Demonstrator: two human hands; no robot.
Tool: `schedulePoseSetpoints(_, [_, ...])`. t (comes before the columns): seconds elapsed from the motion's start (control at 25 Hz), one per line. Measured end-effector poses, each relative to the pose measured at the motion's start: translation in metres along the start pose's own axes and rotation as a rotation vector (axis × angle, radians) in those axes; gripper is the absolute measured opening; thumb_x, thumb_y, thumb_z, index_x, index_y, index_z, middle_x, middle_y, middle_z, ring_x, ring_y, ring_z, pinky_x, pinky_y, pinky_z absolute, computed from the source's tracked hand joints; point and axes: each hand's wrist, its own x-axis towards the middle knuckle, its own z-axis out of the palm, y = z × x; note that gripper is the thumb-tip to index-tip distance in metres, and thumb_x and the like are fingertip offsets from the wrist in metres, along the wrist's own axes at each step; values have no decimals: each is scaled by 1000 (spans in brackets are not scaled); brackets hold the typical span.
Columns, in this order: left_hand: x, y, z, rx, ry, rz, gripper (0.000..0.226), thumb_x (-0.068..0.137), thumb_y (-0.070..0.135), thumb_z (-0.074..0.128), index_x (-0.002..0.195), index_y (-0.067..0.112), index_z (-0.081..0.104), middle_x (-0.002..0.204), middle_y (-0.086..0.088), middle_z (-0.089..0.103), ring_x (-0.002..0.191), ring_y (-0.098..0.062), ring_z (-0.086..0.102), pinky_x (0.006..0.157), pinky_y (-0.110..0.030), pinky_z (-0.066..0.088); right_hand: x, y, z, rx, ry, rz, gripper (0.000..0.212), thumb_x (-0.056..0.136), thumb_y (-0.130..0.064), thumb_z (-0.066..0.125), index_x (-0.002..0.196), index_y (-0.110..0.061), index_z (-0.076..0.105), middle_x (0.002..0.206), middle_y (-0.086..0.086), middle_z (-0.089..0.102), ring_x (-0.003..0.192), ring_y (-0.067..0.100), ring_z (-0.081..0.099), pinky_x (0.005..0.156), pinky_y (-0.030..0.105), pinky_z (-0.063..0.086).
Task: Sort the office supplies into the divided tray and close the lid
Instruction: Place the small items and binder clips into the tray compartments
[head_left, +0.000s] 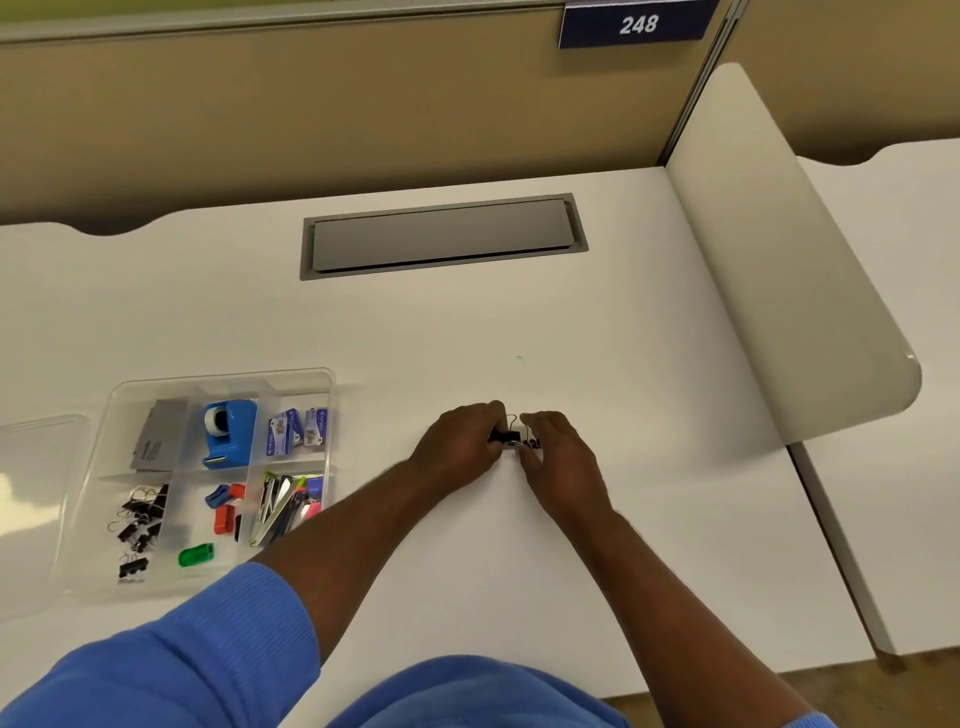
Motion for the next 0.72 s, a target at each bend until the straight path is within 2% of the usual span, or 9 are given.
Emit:
schedulePoseSetpoints(0.08, [-12, -1, -3, -54, 24, -22, 21, 84, 25, 65, 95, 33, 49, 83, 11, 64, 77, -17, 59, 61, -28, 41, -7, -9, 2, 41, 14, -6, 39, 92, -16, 65, 131, -19, 60, 122, -6, 58, 102, 16, 64, 82, 29, 52])
schedulePoseSetpoints(0.24, [-37, -6, -14, -151, 27, -4, 55, 85, 22, 69, 134, 35, 47, 89, 14, 66, 84, -13, 62, 77, -30, 50, -21, -32, 6, 59, 28, -84, 33, 92, -17, 68, 125, -21, 64, 112, -8, 61, 95, 13, 65, 79, 31, 55])
schedulePoseSetpoints(0.36, [-57, -13, -24, -234, 98, 15, 39, 87, 16, 68, 124, 25, 63, 94, 11, 68, 86, -10, 61, 83, -30, 50, -32, -49, 12, 70, 55, -173, 24, 92, -16, 69, 115, -24, 69, 104, -12, 64, 93, 9, 63, 76, 28, 54])
schedulePoseSetpoints(0.44, [-74, -21, -34, -264, 152, 17, 29, 87, 12, 66, 115, 20, 67, 103, 6, 70, 90, -12, 63, 85, -32, 51, -37, -65, 19, 76, 42, -210, 25, 92, -17, 70, 115, -26, 70, 105, -13, 65, 95, 8, 63, 77, 28, 53])
schedulePoseSetpoints(0.56, [-103, -41, -50, -285, 216, 10, 23, 86, 9, 62, 104, 22, 68, 101, 8, 69, 87, -9, 62, 80, -28, 51, -41, -94, 36, 66, 48, -268, 25, 91, -20, 72, 115, -28, 70, 105, -15, 67, 96, 8, 62, 78, 23, 50])
schedulePoseSetpoints(0.72, [-134, -80, -76, -288, 296, -34, 19, 88, 18, 66, 102, 30, 68, 93, 18, 66, 85, 1, 61, 78, -19, 51, -42, -137, 65, 58, 63, -349, 30, 89, -14, 74, 114, -29, 70, 108, -14, 70, 99, 8, 63, 81, 20, 48])
